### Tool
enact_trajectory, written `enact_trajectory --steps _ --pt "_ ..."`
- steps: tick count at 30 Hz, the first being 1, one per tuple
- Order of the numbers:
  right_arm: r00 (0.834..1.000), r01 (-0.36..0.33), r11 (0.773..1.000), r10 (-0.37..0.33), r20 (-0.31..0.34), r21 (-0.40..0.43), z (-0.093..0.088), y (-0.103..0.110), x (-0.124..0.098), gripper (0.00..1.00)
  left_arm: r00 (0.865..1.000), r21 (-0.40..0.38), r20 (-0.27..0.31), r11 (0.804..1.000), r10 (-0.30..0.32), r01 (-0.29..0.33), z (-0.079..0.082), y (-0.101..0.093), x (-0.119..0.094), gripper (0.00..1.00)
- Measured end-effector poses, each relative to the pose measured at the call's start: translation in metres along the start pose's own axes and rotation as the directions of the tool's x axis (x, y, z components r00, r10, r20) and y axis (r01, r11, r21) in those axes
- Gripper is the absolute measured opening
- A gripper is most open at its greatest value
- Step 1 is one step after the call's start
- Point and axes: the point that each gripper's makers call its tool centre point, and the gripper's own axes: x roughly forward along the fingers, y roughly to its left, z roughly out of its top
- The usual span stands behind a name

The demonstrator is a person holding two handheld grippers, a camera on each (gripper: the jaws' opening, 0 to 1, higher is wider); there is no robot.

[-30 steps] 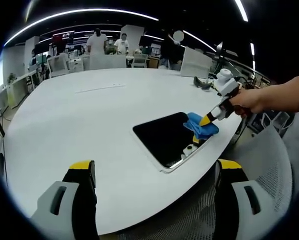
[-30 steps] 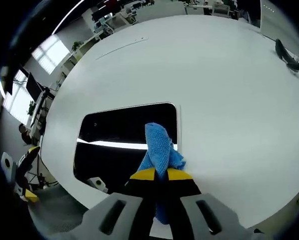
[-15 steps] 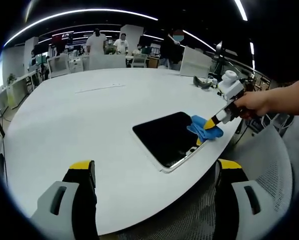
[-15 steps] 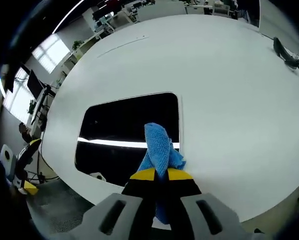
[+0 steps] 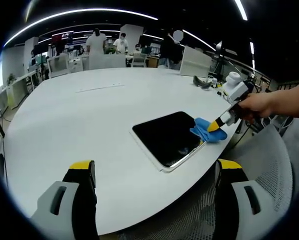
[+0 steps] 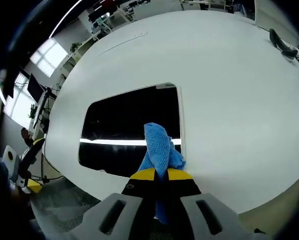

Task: Wipe the mirror surface with the cleaning cloth until all visible marks leave the cleaned area.

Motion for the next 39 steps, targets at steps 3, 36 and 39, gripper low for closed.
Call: enact_trajectory --steps 3,36,39 --pt "1.000 -0.002 1.000 0.002 0.001 0.004 0.000 0.000 0.000 0.01 1.000 -0.002 0.003 1.000 0.000 0.000 0.000 0.000 0.000 0.99" --pt "1.000 -0.023 0.999 0.023 0.000 0.045 0.000 0.017 0.008 0.00 1.000 0.002 0.005 1.000 -0.004 0.004 0.001 -0.001 0.000 0.99" --pt "1.000 -0.026 0.999 0.026 0.002 0.047 0.001 0.021 0.010 0.00 1.000 0.001 0.004 1.000 -0.005 0.005 0.001 -0.001 0.000 0.99"
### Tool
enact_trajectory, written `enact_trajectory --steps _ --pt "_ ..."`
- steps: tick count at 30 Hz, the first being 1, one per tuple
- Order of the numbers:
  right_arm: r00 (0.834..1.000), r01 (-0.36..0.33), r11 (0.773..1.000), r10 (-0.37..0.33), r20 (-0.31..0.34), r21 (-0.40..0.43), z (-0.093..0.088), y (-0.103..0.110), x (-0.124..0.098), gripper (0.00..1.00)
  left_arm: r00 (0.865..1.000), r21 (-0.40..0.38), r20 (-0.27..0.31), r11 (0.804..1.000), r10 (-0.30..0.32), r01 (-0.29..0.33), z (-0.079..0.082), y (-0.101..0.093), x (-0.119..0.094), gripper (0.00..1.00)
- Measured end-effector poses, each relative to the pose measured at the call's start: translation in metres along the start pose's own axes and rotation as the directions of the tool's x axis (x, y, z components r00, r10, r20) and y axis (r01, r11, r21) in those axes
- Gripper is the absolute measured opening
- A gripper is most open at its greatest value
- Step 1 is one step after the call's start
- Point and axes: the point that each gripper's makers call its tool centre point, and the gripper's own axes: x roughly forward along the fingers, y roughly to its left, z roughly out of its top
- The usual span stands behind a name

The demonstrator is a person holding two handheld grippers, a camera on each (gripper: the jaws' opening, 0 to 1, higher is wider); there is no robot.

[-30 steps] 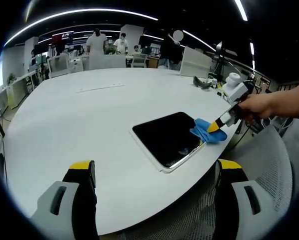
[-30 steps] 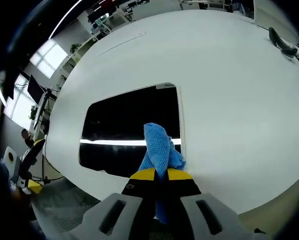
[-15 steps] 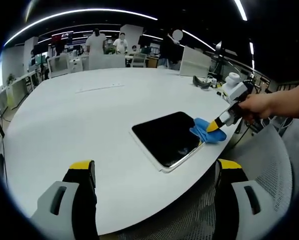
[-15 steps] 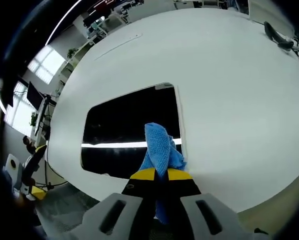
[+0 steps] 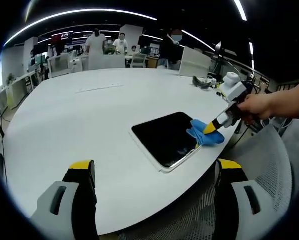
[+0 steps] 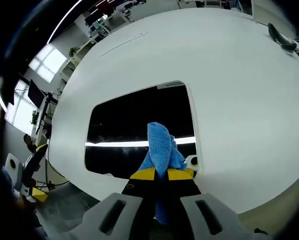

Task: Wipe the mirror surface with the cleaning cloth until all visible marks leave the cleaned area.

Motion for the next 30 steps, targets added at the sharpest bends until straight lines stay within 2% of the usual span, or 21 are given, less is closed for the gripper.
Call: enact_trajectory --steps 21,30 --pt "0.999 -0.052 0.999 0.052 -0.013 -0.011 -0.002 0.041 0.013 0.00 1.000 0.001 0.002 1.000 -0.002 0.002 0.000 -0.001 0.000 0.99" --pt "0.998 -0.057 0.998 0.057 -0.018 -0.024 -0.001 0.051 0.016 0.00 1.000 0.001 0.008 1.000 -0.001 0.001 0.001 0.000 0.000 0.99"
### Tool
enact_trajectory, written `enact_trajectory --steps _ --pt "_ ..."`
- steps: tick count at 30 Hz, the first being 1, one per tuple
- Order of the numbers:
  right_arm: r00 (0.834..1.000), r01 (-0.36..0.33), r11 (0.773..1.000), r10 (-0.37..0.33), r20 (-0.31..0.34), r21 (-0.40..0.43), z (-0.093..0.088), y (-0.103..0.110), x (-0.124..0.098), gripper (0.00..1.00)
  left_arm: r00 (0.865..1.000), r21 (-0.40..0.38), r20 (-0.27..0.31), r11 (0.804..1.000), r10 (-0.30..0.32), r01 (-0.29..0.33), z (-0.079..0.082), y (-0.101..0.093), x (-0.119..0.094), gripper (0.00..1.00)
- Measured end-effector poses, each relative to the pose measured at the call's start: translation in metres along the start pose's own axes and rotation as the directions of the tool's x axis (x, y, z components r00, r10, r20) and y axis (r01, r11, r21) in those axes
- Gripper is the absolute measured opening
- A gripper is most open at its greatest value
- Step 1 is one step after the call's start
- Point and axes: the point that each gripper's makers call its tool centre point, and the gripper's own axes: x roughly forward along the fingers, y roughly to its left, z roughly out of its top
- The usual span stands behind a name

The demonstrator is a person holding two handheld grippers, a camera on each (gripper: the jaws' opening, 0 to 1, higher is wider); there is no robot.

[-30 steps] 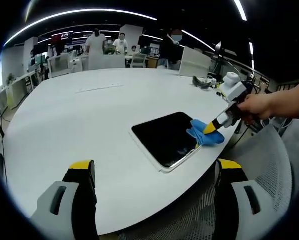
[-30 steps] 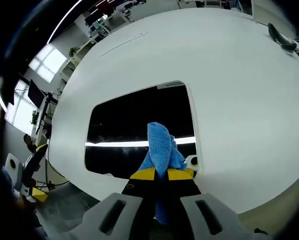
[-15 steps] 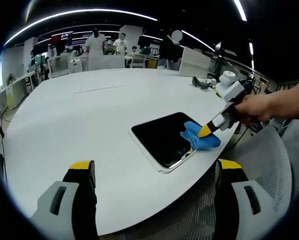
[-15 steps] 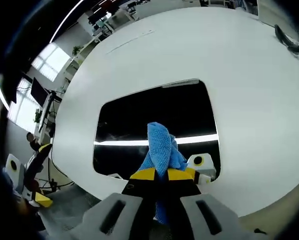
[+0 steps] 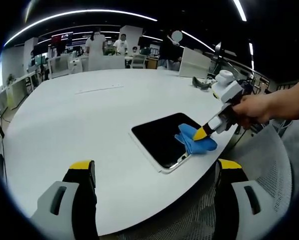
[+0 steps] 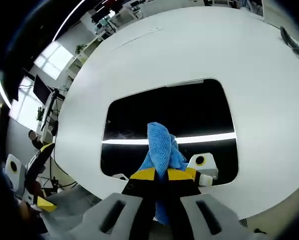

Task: Wipe the mirror surface with the cleaning cloth until all visible marks leave the cleaned area.

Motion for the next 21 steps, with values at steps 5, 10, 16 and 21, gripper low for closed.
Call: enact_trajectory --steps 5,10,16,21 --pt "1.000 -0.010 1.000 0.010 -0.007 -0.007 0.000 0.007 0.002 0.00 1.000 0.003 -0.002 1.000 -0.004 0.004 0.000 -0.001 0.000 0.99" --pt "1.000 -0.016 1.000 0.016 -0.012 -0.021 -0.001 0.014 0.005 0.01 1.000 0.002 -0.002 1.000 -0.003 0.003 0.000 -0.001 0.000 0.99" --pt "0.999 -0.030 0.999 0.030 -0.016 -0.026 -0.002 0.025 0.008 0.01 1.000 0.002 -0.002 1.000 -0.002 0.002 0.001 0.000 0.000 0.99" --pt "0.999 -0.037 0.998 0.036 -0.021 -0.041 -0.002 0.033 0.012 0.01 1.000 0.002 -0.003 1.000 0.000 0.000 0.000 0.000 0.000 0.99"
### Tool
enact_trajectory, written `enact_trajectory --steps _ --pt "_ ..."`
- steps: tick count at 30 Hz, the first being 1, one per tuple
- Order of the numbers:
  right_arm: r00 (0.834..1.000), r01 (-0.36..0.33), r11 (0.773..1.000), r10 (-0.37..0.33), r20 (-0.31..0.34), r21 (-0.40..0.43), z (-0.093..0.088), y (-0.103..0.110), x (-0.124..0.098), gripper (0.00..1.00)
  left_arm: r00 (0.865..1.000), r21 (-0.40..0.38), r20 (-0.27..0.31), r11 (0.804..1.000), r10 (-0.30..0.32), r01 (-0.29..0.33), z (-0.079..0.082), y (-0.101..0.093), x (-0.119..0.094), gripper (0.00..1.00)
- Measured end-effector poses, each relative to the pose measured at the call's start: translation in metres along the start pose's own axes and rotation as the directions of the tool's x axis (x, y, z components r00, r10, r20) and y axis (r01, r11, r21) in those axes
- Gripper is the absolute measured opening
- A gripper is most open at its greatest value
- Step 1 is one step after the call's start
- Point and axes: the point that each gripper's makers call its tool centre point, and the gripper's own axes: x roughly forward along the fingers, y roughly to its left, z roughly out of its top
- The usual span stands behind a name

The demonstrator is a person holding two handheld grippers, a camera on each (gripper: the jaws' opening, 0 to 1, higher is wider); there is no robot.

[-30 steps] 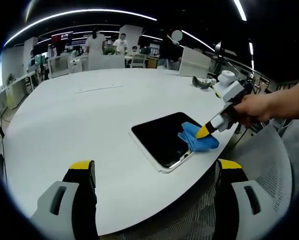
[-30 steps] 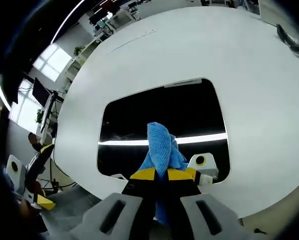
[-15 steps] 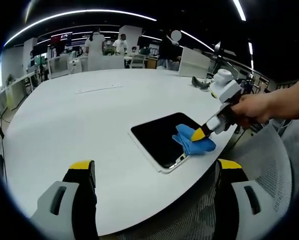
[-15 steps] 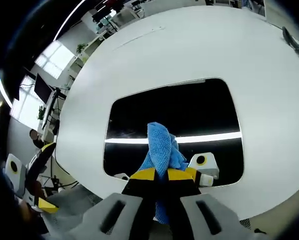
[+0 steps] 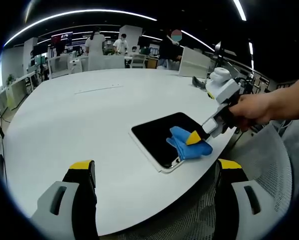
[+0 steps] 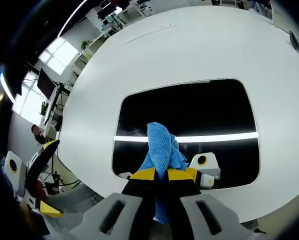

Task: Wipe the mirror surface with the cleaning cloth until all visible marks leave the cleaned area.

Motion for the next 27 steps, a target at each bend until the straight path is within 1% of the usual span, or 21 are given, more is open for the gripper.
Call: enact_trajectory --steps 6,8,10,13,19,23,25,27 --pt "1.000 0.002 1.000 -0.002 0.004 -0.011 0.001 0.008 0.004 0.01 1.000 -0.003 0.001 1.000 0.000 0.000 0.000 0.000 0.000 0.99" --pt "1.000 0.002 1.000 -0.002 0.007 -0.022 0.002 0.011 0.006 0.01 1.000 -0.007 -0.001 1.000 0.000 0.000 0.000 0.001 0.000 0.99" --pt "1.000 0.009 0.998 -0.009 0.008 -0.056 0.003 0.015 0.008 0.01 1.000 -0.006 -0.003 1.000 -0.004 0.004 -0.001 -0.001 0.000 0.99" --pt "1.000 0.000 0.999 0.000 0.002 -0.054 0.002 0.021 0.009 0.01 1.000 0.000 -0.007 1.000 -0.007 0.007 -0.001 -0.002 0.001 0.99" --pt "1.000 0.024 0.995 -0.024 0.002 -0.094 0.003 0.026 0.013 0.01 1.000 0.000 -0.005 1.000 -0.007 0.007 -0.001 -0.001 0.001 0.99" --pt "1.000 0.024 0.995 -0.024 -0.006 -0.101 0.004 0.031 0.015 0.01 1.000 0.001 -0.005 1.000 -0.006 0.006 -0.001 -0.001 0.001 0.99" --pt "1.000 0.013 0.996 -0.014 -0.011 -0.089 0.003 0.035 0.017 0.01 1.000 0.001 -0.005 1.000 -0.007 0.007 -0.001 -0.001 0.001 0.99" --pt "1.000 0.016 0.995 -0.017 -0.012 -0.099 0.003 0.038 0.019 0.01 1.000 0.001 -0.005 1.000 -0.006 0.007 -0.001 -0.001 0.001 0.99"
